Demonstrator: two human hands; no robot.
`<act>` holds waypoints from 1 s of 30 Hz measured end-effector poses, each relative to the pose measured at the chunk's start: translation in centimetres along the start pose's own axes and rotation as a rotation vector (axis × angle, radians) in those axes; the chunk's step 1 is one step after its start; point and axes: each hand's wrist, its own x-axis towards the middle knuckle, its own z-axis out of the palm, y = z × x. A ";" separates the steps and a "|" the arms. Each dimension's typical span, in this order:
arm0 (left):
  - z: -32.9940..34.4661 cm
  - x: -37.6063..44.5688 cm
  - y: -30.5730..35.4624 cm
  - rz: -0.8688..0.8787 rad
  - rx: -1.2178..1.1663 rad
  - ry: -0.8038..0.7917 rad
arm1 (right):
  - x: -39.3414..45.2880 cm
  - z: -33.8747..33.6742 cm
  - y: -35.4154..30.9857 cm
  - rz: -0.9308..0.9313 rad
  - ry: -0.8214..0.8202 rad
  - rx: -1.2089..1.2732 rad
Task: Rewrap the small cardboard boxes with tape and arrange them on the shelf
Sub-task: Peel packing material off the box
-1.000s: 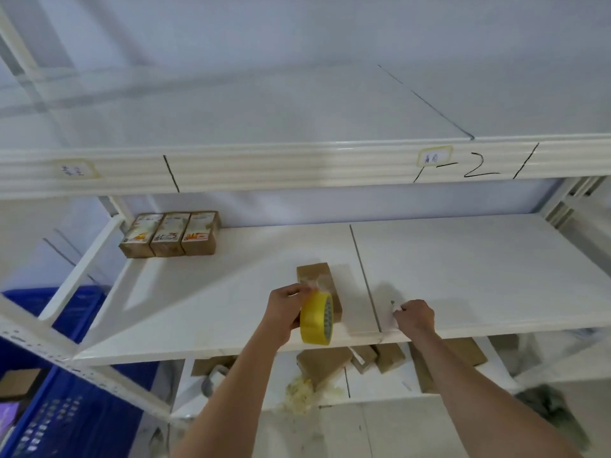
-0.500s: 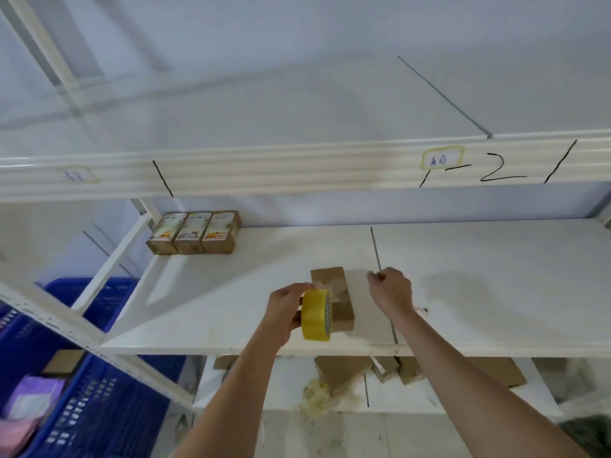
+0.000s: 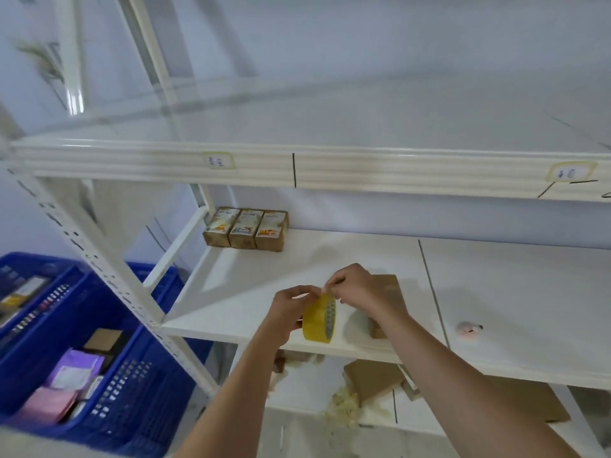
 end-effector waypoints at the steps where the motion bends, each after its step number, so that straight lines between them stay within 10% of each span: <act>1: -1.6 -0.2 -0.1 -0.006 0.015 -0.017 | 0.2 1.2 -0.9 -0.001 -0.013 -0.015; 17: -20.2 -1.3 -2.8 -0.088 0.297 0.124 | 1.9 17.8 -9.8 -0.067 -0.165 -0.142; 30: -22.4 -1.7 -6.4 -0.055 -0.051 0.078 | 3.9 21.6 -8.8 0.096 -0.129 -0.041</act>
